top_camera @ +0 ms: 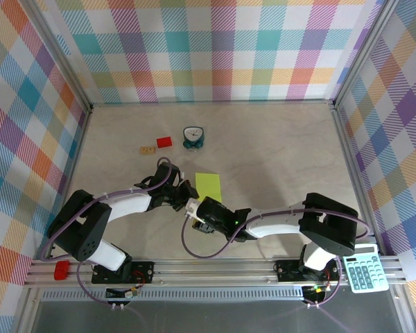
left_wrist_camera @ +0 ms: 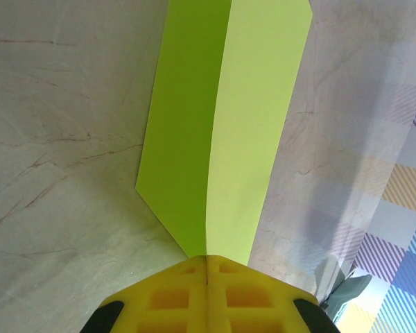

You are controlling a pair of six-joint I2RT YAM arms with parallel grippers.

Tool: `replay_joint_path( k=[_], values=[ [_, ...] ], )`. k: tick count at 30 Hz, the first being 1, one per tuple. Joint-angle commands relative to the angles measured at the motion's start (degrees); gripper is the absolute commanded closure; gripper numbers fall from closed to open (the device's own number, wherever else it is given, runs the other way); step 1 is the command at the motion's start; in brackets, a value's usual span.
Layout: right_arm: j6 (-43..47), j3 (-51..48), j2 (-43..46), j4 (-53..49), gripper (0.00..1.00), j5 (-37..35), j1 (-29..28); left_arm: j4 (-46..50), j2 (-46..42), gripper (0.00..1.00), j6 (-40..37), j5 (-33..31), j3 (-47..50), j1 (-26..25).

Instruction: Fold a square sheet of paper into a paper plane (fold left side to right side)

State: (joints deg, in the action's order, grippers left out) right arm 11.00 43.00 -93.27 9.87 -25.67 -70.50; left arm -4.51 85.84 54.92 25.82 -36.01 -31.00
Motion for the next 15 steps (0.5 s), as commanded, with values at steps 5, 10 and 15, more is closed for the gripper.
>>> replay_joint_path(
  k=[5,10,15],
  values=[
    [-1.55,2.31,-2.3,1.46,0.58,-2.09,-0.25,1.37,-0.77,1.0,1.16,-0.34,0.24,-0.37],
    [-2.17,2.15,-2.04,0.74,0.81,-2.62,-0.25,1.22,-1.07,1.0,1.07,-0.4,0.37,-0.37],
    [-3.52,1.67,-1.54,-0.61,1.0,-2.59,-0.17,2.06,-2.2,0.85,0.16,-1.35,0.17,-0.15]
  ],
)
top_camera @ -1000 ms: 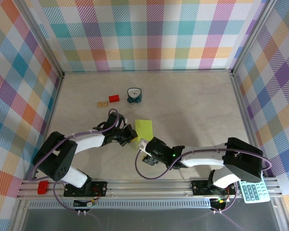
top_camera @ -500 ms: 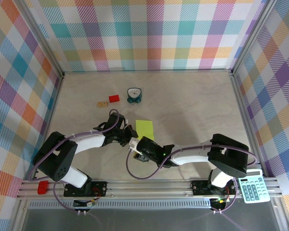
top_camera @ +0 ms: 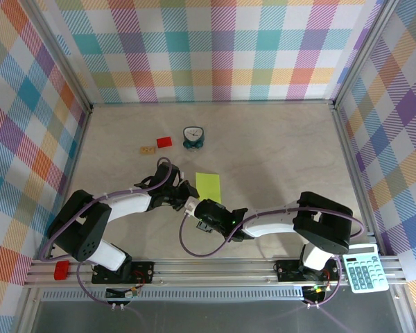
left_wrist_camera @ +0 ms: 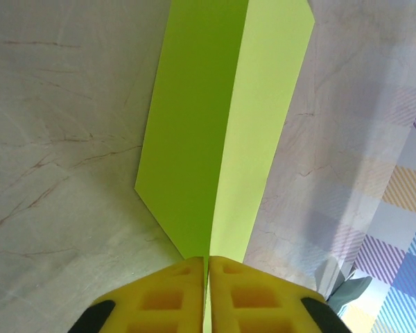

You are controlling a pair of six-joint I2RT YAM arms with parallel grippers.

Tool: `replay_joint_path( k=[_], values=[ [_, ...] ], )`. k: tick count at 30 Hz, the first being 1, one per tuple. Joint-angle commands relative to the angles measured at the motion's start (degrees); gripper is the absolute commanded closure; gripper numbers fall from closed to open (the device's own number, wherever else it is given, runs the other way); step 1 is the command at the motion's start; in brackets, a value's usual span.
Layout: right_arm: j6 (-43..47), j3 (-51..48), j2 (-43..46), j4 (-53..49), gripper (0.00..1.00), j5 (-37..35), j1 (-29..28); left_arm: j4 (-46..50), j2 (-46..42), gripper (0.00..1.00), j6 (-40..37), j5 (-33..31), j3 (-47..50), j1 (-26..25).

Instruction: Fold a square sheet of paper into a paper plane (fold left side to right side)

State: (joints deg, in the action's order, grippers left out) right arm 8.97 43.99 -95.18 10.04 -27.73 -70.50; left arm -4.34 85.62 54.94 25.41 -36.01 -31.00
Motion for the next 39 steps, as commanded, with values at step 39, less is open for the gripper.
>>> replay_joint_path(
  k=[39],
  values=[
    [-32.38,-4.51,0.39,5.16,1.0,49.65,21.28,14.2,21.41,0.94,-21.91,7.43,-23.69,3.34]
  ],
)
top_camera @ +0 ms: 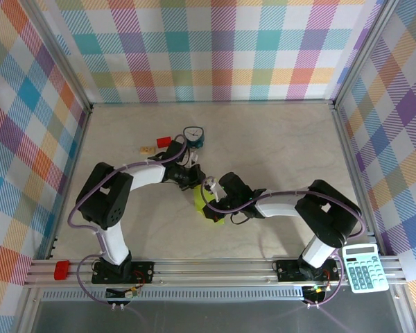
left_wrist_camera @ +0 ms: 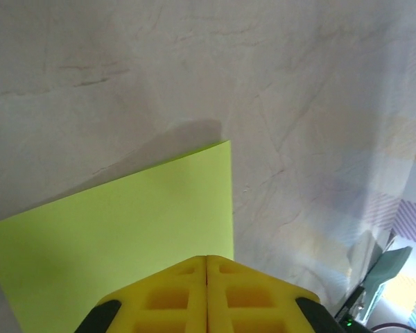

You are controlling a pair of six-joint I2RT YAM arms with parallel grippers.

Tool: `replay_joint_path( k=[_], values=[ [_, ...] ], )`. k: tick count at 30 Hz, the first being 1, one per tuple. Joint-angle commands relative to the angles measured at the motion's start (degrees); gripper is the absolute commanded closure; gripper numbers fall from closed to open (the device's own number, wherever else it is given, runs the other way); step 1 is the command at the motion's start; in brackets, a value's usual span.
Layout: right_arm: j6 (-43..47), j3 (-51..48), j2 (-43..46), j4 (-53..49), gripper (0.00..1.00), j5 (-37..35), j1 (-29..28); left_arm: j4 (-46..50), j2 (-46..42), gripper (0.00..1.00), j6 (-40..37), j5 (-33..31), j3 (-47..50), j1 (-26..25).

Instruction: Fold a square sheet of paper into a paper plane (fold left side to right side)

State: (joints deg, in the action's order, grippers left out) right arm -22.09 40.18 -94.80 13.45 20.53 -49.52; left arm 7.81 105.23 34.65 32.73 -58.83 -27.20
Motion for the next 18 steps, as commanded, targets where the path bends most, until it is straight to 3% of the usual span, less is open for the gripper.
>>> replay_joint_path(
  k=[1,7,18],
  values=[
    [-1.46,-0.72,0.06,1.86,1.0,1.28,0.36,2.11,2.25,0.94,-1.83,-0.15,-0.89,-0.56],
    [-2.58,-1.07,0.54,2.21,1.0,1.0,0.76,4.15,4.53,1.0,-3.81,-3.29,-1.07,-1.15],
    [-5.64,-1.37,1.58,-0.98,1.0,-3.5,2.14,6.32,7.17,1.0,-8.43,-7.71,-1.11,-2.68]
  ],
)
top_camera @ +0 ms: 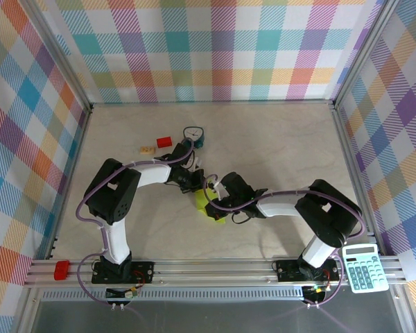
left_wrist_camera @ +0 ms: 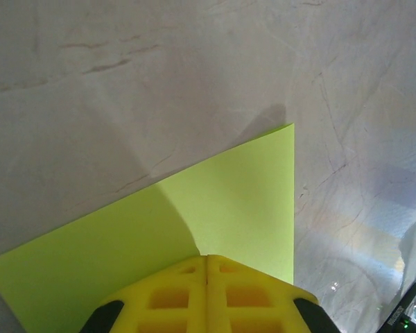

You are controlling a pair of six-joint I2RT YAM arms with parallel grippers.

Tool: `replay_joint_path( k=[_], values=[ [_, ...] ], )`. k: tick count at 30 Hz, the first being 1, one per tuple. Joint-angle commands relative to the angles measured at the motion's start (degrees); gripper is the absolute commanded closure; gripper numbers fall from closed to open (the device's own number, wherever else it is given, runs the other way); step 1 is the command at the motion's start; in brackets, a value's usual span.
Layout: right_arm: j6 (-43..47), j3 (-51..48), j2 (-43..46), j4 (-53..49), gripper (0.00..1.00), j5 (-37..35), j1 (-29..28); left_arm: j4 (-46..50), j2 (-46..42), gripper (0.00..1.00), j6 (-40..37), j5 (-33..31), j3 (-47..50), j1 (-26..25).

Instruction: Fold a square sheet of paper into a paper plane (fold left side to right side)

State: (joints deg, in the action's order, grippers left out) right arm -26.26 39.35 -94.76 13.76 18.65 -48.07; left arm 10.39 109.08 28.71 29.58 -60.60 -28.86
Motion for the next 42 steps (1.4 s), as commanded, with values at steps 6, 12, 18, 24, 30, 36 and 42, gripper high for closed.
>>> replay_joint_path(
  k=[6,12,18,24,30,36,42],
  values=[
    [-2.19,-0.54,1.91,-3.05,1.0,-3.9,1.93,3.98,4.49,1.0,-4.11,-5.34,0.04,-1.55],
    [-1.23,0.23,1.5,-5.59,1.0,-6.88,3.06,3.76,4.93,1.0,-4.12,-5.15,-0.18,-1.9],
    [0.76,2.18,0.74,-9.28,1.0,-10.6,3.21,4.41,4.87,1.0,-4.17,-5.39,-0.65,-2.08],
    [1.49,2.73,0.32,-9.06,1.0,-10.92,3.4,4.68,4.72,1.0,-4.02,-5.59,-0.84,-2.16],
    [1.48,2.73,0.1,-8.46,1.0,-11.26,3.51,4.82,4.7,1.0,-4.01,-5.59,-1.01,-2.25],
    [1.64,3.24,-0.33,-8.91,1.0,-11.8,3.78,4.82,4.88,1.0,-3.87,-5.59,-1.06,-2.25],
    [1.94,3.53,-0.42,-9.04,1.0,-11.88,3.87,4.81,4.83,1.0,-3.78,-5.59,-1.02,-2.29]
  ],
)
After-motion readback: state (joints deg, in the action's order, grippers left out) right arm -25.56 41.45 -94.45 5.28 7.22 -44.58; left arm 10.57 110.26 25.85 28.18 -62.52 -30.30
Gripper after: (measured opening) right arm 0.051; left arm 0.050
